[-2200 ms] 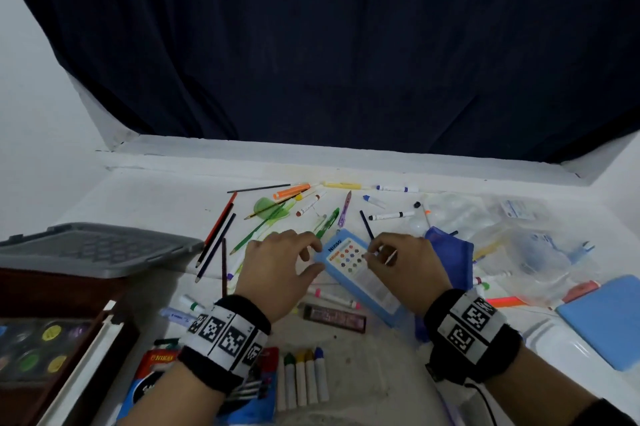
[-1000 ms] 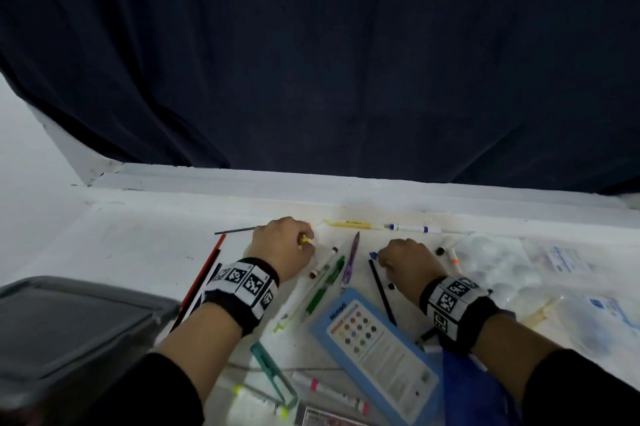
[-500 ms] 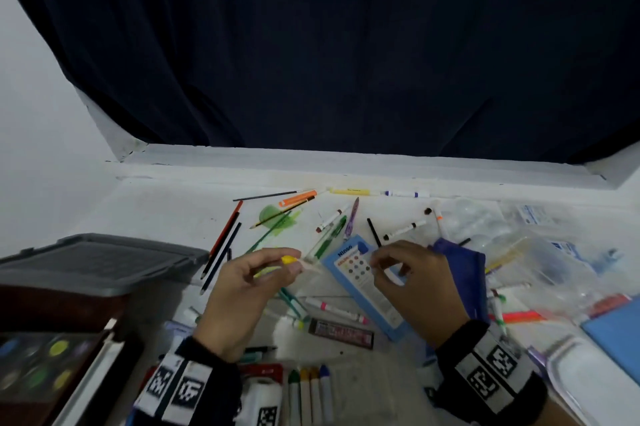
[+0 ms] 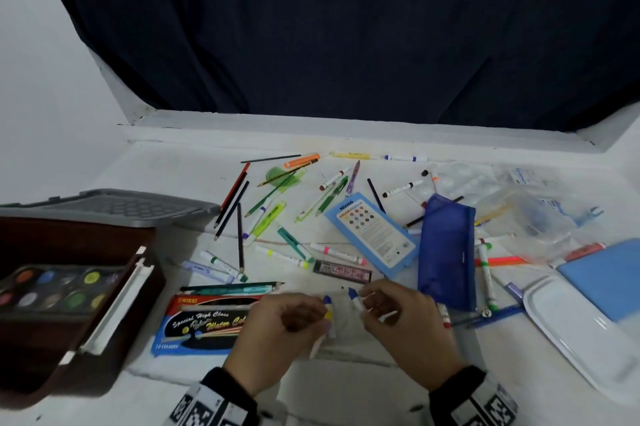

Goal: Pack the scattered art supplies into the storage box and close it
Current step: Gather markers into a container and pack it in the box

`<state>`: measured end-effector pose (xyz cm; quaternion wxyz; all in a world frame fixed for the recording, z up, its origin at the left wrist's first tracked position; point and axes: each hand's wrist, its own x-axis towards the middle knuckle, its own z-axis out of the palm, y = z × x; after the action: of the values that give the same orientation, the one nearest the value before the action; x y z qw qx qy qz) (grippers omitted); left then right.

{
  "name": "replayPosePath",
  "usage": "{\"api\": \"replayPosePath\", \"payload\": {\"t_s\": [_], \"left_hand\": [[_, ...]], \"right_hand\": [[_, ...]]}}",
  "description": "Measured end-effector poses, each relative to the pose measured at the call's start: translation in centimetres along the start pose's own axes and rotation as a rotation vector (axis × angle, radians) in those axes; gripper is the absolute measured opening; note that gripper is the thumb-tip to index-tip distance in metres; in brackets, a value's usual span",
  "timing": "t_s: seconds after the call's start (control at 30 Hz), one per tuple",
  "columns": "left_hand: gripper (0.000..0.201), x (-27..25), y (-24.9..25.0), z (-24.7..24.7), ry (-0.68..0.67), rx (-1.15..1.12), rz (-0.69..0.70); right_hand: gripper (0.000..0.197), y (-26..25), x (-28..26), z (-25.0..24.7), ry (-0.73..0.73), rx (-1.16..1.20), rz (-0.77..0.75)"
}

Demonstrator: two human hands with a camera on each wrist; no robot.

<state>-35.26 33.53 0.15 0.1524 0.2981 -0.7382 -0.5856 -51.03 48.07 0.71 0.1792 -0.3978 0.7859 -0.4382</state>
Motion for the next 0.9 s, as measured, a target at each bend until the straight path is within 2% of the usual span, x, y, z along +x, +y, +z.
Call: {"api": "replayPosePath", "payload": {"t_s": [0.13,0.23,0.43,0.67,0.83,0.9], "left_hand": [[0.006,0.7,0.0,0.7,-0.025,0.381,0.181],[0.009,1.6,0.0,1.2,-0.028,0.551,0.217],[0.013,3.2,0.9,2.0,-0.018,0.696,0.214],[0.014,4.0,1.2,2.3,0.010,0.703,0.119],[0.028,3.3,1.3,1.7,-0.086,0.808,0.151],[0.027,2.8,1.5,1.8,-0.107,0.855,0.149]], "right_hand": [[0.018,-0.1,-0.7,0.5,-0.031,-0.056,-0.018],[0.015,0.1,-0.8,0.5,-0.070,-0.093,-0.019],[0.015,-0.2,-0.7,0.4,-0.151,-0.227,-0.014],[0.010,0.5,0.3,0.4,-0.123,-0.165,-0.029],[0.015,1.2,0.7,0.3,-0.167,-0.126,-0.011],[0.015,1.3,0.9,0.4,-0.177,-0.120,-0.009]]}}
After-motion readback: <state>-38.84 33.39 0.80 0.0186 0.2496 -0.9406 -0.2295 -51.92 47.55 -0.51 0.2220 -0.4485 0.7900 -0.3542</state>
